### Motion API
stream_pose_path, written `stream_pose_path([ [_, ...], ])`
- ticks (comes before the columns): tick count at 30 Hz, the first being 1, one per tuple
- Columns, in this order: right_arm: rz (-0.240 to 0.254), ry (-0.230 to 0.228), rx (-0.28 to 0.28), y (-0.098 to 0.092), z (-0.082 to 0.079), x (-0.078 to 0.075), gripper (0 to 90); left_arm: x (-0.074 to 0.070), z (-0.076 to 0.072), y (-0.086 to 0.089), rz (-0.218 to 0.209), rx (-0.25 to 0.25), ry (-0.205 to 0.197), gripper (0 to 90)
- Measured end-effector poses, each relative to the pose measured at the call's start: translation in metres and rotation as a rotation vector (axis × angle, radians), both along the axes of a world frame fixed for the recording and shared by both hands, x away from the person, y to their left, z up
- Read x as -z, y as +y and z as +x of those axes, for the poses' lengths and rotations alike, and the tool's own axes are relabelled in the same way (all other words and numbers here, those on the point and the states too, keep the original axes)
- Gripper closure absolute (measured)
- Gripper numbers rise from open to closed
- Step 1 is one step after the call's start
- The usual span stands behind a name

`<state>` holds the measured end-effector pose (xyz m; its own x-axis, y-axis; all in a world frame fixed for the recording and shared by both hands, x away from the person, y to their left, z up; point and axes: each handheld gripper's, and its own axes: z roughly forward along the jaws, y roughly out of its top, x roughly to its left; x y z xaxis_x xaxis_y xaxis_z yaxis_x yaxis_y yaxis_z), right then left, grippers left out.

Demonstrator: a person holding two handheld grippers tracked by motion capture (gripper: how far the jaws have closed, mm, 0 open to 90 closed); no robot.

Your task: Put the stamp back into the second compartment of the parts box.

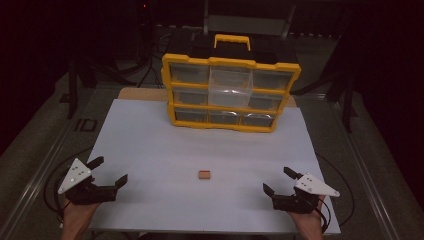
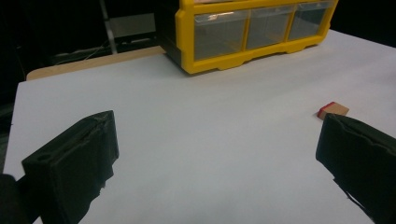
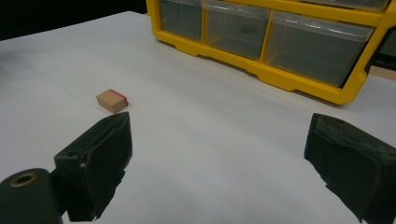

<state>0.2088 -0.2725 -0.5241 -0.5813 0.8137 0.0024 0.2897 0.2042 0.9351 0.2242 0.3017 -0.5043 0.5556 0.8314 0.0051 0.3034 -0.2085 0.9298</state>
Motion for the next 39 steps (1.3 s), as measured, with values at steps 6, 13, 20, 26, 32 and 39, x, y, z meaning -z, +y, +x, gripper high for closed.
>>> stream_pose_path([
  [6,-0.007,0.005,-0.008,0.002,0.001,0.002,7.2,0.001,0.001,-0.003,0.021,0.005,0.01,0.0],
  [13,-0.007,0.006,0.002,0.001,0.001,0.005,7.2,0.0,0.001,-0.004,0.033,0.002,0.017,0.0],
  [20,-0.01,0.003,0.001,0.002,0.0,0.005,7.2,-0.002,0.0,-0.009,0.058,0.01,0.016,0.0],
  [26,-0.008,0.0,0.005,0.002,0.0,0.006,7.2,-0.005,0.0,-0.011,0.058,0.016,0.012,0.0],
  [32,-0.002,-0.002,0.006,0.002,-0.001,0.006,7.2,-0.009,0.001,-0.014,0.069,0.037,0.015,0.0],
  [39,0.001,0.0,0.0,0.003,-0.001,0.007,7.2,-0.014,0.008,-0.022,0.093,0.062,0.015,0.0],
])
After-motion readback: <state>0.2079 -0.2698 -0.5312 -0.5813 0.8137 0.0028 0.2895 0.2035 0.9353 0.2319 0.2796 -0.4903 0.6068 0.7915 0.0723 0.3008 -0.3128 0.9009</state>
